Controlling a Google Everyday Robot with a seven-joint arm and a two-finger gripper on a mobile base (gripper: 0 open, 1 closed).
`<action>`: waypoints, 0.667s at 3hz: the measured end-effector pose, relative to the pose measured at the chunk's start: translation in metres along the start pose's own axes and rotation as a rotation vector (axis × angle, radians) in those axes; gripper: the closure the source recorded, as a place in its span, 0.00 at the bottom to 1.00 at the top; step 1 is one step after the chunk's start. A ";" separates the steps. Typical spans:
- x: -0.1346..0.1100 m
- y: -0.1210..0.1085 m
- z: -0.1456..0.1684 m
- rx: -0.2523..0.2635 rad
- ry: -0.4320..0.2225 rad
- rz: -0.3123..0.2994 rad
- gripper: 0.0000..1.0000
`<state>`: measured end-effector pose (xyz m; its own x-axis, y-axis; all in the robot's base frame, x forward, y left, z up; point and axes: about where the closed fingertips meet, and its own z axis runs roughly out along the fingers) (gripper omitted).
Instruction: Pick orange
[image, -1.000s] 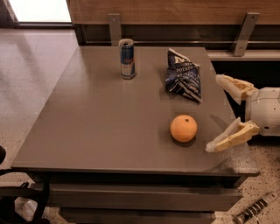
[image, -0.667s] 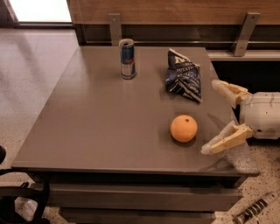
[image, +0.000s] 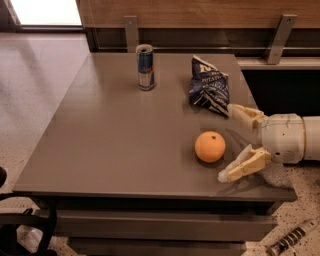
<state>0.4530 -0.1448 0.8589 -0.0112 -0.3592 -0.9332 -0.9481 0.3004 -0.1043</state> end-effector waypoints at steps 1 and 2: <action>0.017 0.010 0.010 -0.027 -0.022 0.052 0.01; 0.026 0.016 0.013 -0.030 -0.062 0.069 0.22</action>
Offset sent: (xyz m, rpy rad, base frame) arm -0.0166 0.0041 -0.0443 0.1353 0.0589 0.0036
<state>0.4417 -0.1374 0.8282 -0.0577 -0.2829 -0.9574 -0.9550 0.2952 -0.0297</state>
